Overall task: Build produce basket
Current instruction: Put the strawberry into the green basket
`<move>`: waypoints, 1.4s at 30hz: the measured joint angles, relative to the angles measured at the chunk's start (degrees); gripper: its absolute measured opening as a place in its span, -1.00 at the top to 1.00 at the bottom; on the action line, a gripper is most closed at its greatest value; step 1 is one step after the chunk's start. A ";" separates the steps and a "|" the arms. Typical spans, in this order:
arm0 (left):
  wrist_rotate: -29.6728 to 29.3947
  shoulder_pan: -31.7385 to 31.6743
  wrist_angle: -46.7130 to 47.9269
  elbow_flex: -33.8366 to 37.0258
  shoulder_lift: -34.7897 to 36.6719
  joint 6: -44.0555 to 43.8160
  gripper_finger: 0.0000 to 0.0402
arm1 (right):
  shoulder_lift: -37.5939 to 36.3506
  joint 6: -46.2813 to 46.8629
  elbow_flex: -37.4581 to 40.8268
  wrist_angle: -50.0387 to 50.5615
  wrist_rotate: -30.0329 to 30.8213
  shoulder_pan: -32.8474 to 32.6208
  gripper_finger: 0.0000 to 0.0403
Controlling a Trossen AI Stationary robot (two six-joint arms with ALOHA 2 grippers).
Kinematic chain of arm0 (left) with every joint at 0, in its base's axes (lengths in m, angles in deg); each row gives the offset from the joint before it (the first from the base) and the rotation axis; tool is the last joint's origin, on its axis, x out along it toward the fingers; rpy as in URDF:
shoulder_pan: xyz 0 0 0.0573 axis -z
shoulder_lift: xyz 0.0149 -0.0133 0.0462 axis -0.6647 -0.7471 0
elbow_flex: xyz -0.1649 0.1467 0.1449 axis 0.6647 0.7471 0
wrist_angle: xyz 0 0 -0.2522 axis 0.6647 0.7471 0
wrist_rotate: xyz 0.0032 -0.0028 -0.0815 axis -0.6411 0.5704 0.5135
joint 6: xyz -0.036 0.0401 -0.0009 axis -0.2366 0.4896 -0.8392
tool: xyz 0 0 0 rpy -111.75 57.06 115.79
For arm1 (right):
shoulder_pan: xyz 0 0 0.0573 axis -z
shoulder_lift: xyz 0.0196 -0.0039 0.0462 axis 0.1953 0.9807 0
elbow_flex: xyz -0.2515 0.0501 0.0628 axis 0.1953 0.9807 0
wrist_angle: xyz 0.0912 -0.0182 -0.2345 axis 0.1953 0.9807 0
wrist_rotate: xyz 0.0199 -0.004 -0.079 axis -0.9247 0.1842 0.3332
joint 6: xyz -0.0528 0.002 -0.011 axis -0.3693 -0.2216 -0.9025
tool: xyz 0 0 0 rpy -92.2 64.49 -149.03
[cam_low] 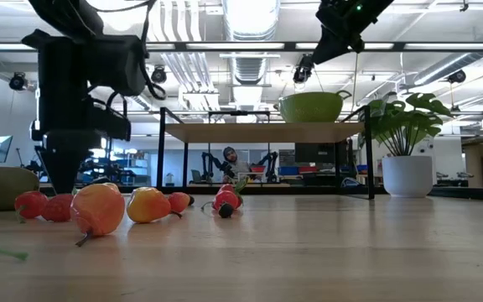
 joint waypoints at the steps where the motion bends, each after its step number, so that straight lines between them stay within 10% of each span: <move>1: 0.00 0.00 -0.45 0.02 -0.52 0.20 0.10 | 0.01 0.00 0.00 0.16 -0.01 0.00 0.39; 10: 0.03 0.00 -2.86 -0.20 -2.96 2.99 0.22 | 0.01 0.11 0.00 0.59 -0.01 0.00 0.34; 23: -2.15 -0.06 -2.76 0.17 -2.33 2.78 0.95 | -0.01 0.11 0.00 0.63 -0.01 0.00 0.51; 42: -7.87 -0.02 -9.94 0.09 1.10 5.06 0.98 | 0.00 -2.59 0.00 4.28 -5.85 -0.38 0.78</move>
